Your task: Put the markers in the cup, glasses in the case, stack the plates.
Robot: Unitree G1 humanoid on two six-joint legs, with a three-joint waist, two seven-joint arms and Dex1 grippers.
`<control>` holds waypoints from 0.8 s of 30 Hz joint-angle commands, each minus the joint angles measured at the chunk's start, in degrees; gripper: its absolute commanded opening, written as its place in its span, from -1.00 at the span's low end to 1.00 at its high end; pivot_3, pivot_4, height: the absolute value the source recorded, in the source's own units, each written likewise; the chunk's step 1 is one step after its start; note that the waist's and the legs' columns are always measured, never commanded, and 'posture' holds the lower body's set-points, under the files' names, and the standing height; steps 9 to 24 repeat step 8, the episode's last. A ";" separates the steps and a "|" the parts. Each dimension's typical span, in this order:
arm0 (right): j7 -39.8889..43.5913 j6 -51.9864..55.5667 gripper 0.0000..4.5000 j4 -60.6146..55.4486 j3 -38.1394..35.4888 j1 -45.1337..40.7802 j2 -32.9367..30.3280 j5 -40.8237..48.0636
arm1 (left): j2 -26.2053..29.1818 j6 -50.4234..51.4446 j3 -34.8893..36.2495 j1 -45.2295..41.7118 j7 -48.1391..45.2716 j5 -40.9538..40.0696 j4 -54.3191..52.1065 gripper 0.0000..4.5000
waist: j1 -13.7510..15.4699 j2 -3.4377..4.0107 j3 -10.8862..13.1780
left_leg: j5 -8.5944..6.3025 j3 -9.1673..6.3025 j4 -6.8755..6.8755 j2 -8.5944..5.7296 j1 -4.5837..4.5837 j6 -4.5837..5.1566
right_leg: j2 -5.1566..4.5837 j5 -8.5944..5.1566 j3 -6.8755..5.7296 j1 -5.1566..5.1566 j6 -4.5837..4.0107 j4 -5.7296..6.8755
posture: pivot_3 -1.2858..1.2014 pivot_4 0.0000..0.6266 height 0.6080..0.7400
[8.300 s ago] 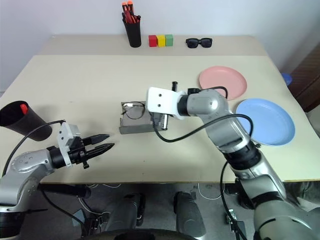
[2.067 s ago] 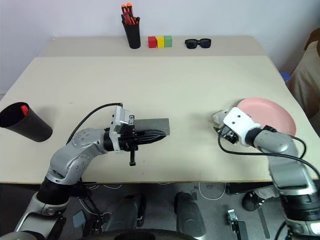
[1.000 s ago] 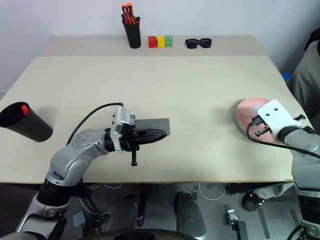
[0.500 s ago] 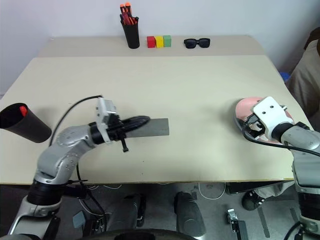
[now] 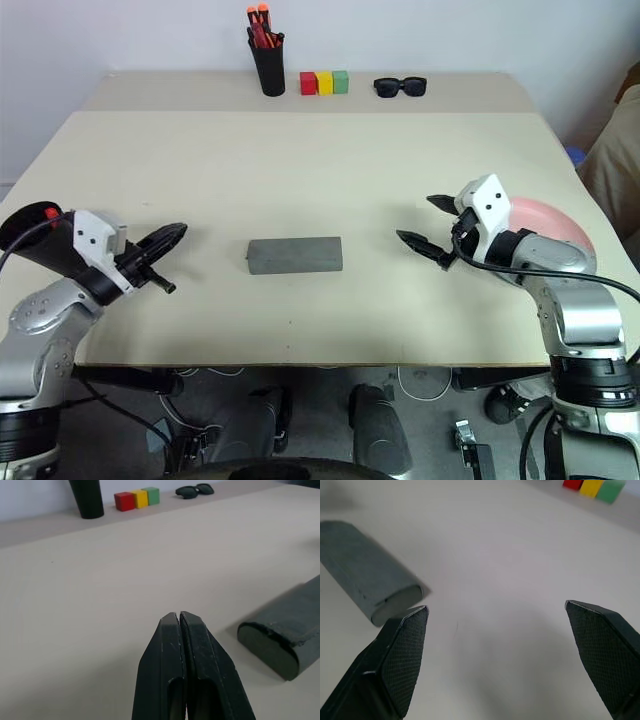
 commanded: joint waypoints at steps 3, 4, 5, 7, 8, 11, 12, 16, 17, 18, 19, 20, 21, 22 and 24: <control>0.63 -2.32 0.97 0.61 0.19 -0.52 0.04 0.01 | 0.22 -1.33 1.57 1.53 0.84 -0.12 -3.36 -1.00 | -0.01 0.00 0.00 | 0.00 0.00 0.00 -0.02 -0.07 0.00 | 0.03 0.01 0.00 -0.09 -0.01 0.02 | 0.03 -0.52 1.00; 0.58 -2.39 0.97 0.91 0.41 -0.77 0.09 -0.04 | 0.15 -1.22 1.44 1.55 1.04 -0.11 -3.45 -1.00 | -0.01 0.00 0.00 | 0.00 0.00 0.00 -0.02 -0.07 0.00 | 0.03 0.01 0.00 -0.09 -0.01 0.02 | 0.03 -0.52 1.00; 0.56 -2.62 0.97 1.33 0.75 -1.08 0.18 -0.21 | 0.06 -1.21 1.20 1.44 1.22 -0.03 -3.39 -1.00 | -0.01 0.00 0.00 | 0.00 0.00 0.00 -0.02 -0.07 0.00 | 0.03 0.01 0.00 -0.09 -0.01 0.02 | 0.03 -0.52 1.00; 0.46 -3.12 0.97 2.17 1.37 -1.66 0.33 -0.59 | -0.07 -1.25 0.79 1.06 1.57 0.03 -3.15 -1.00 | -0.03 0.00 0.00 | 0.00 0.00 0.02 -0.02 -0.06 0.00 | 0.04 0.01 -0.01 -0.09 -0.02 0.03 | 0.03 -0.52 1.00; 0.44 -3.33 0.97 2.47 1.53 -1.83 0.36 -0.70 | -0.11 -1.26 0.66 0.93 1.72 0.00 -3.11 -1.00 | -0.03 0.00 0.00 | 0.00 0.00 0.02 -0.02 -0.06 0.00 | 0.04 0.02 0.00 -0.09 -0.02 0.03 | 0.03 -0.52 1.00; 0.44 -3.33 0.97 2.47 1.53 -1.83 0.36 -0.70 | -0.11 -1.26 0.66 0.93 1.72 0.00 -3.11 -1.00 | -0.03 0.00 0.00 | 0.00 0.00 0.02 -0.02 -0.06 0.00 | 0.04 0.02 0.00 -0.09 -0.02 0.03 | 0.03 -0.52 1.00; 0.44 -3.33 0.97 2.47 1.53 -1.83 0.36 -0.70 | -0.11 -1.26 0.66 0.93 1.72 0.00 -3.11 -1.00 | -0.03 0.00 0.00 | 0.00 0.00 0.02 -0.02 -0.06 0.00 | 0.04 0.02 0.00 -0.09 -0.02 0.03 | 0.03 -0.52 1.00; 0.44 -3.33 0.97 2.47 1.53 -1.83 0.36 -0.70 | -0.11 -1.26 0.66 0.93 1.72 0.00 -3.11 -1.00 | -0.03 0.00 0.00 | 0.00 0.00 0.02 -0.02 -0.06 0.00 | 0.04 0.02 0.00 -0.09 -0.02 0.03 | 0.03 -0.52 1.00; 0.44 -3.33 0.97 2.47 1.53 -1.83 0.36 -0.70 | -0.11 -1.26 0.66 0.93 1.72 0.00 -3.11 -1.00 | -0.03 0.00 0.00 | 0.00 0.00 0.02 -0.02 -0.06 0.00 | 0.04 0.02 0.00 -0.09 -0.02 0.03 | 0.03 -0.52 1.00; 0.44 -3.33 0.97 2.47 1.53 -1.83 0.36 -0.70 | -0.11 -1.26 0.66 0.93 1.72 0.00 -3.11 -1.00 | -0.03 0.00 0.00 | 0.00 0.00 0.02 -0.02 -0.06 0.00 | 0.04 0.02 0.00 -0.09 -0.02 0.03 | 0.03 -0.52 1.00; 0.44 -3.33 0.97 2.47 1.53 -1.83 0.36 -0.70 | -0.11 -1.26 0.66 0.93 1.72 0.00 -3.11 -1.00 | -0.03 0.00 0.00 | 0.00 0.00 0.02 -0.02 -0.06 0.00 | 0.04 0.02 0.00 -0.09 -0.02 0.03 | 0.03 -0.52 1.00; 0.44 -3.33 0.97 2.47 1.53 -1.83 0.36 -0.70 | -0.11 -1.26 0.66 0.93 1.72 0.00 -3.11 -1.00 | -0.03 0.00 0.00 | 0.00 0.00 0.02 -0.02 -0.06 0.00 | 0.04 0.02 0.00 -0.09 -0.02 0.03 | 0.03 -0.52 1.00; 0.44 -3.33 0.97 2.47 1.53 -1.83 0.36 -0.70 | -0.11 -1.26 0.66 0.93 1.72 0.00 -3.11 -1.00 | -0.03 0.00 0.00 | 0.00 0.00 0.02 -0.02 -0.06 0.00 | 0.04 0.02 0.00 -0.09 -0.02 0.03 | 0.03 -0.52 1.00; 0.44 -3.33 0.97 2.47 1.53 -1.83 0.36 -0.70 | -0.11 -1.26 0.66 0.93 1.72 0.00 -3.11 -1.00 | -0.03 0.00 0.00 | 0.00 0.00 0.02 -0.02 -0.06 0.00 | 0.04 0.02 0.00 -0.09 -0.02 0.03 | 0.03 -0.52 1.00; 0.44 -3.33 0.97 2.47 1.53 -1.83 0.36 -0.70 | -0.11 -1.26 0.66 0.93 1.72 0.00 -3.11 -1.00 | -0.03 0.00 0.00 | 0.00 0.00 0.02 -0.02 -0.06 0.00 | 0.04 0.02 0.00 -0.09 -0.02 0.03 | 0.03 -0.52 1.00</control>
